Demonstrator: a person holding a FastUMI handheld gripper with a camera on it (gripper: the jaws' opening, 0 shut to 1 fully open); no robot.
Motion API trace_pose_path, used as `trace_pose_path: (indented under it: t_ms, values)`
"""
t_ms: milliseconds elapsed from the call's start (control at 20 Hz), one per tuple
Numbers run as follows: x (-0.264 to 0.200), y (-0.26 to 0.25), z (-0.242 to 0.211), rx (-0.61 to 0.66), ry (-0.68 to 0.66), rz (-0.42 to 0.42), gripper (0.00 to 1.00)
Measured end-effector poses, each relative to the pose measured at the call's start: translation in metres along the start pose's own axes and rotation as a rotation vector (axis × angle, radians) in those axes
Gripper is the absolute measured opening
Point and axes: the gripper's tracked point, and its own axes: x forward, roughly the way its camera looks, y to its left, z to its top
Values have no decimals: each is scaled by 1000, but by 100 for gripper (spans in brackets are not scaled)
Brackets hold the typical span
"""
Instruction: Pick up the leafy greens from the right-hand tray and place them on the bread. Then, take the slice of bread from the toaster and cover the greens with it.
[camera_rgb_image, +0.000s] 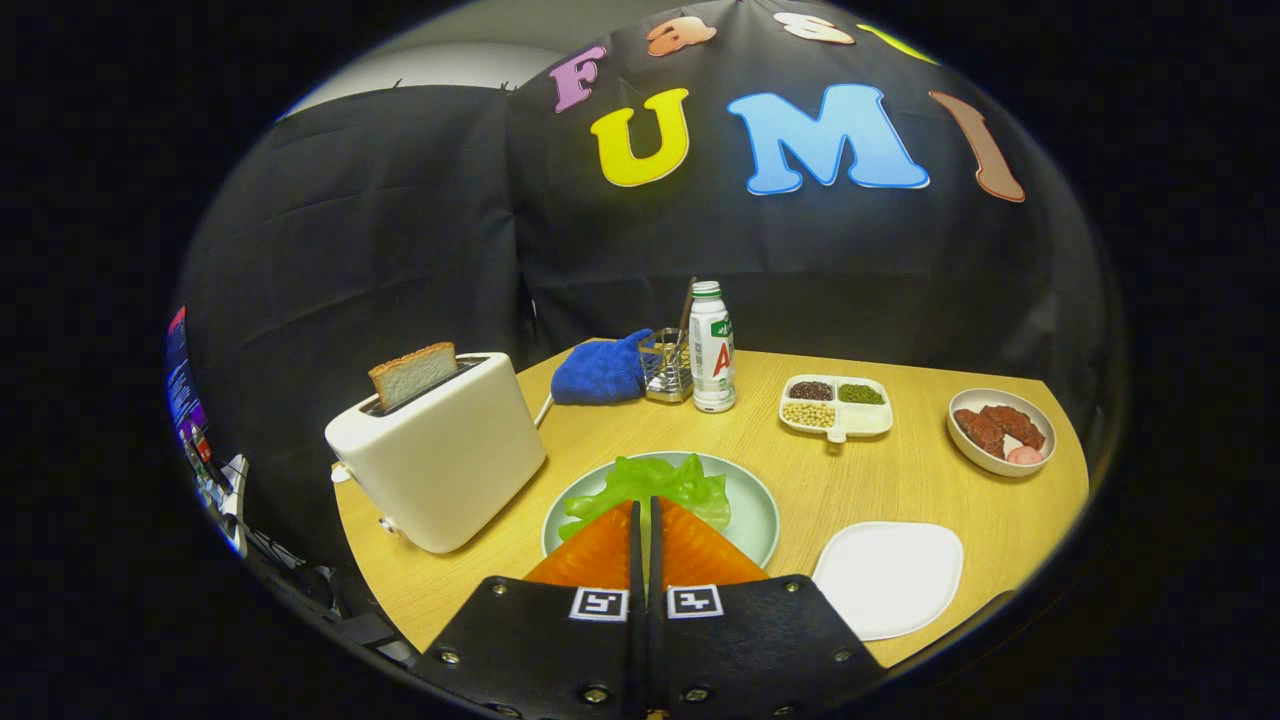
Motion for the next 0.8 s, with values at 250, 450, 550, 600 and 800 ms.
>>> trace_pose_path:
  t_ms: [250, 450, 550, 600, 800]
  values:
    - [26, -2, -3, 31, -19, -8, 0]
    - [40, -6, -16, 59, 5, -17, 0]
    - [45, -10, -23, 54, 21, -28, 0]
    - [47, -9, -27, 47, 27, -32, 0]
    - [48, -20, -38, -11, 56, -105, 0]
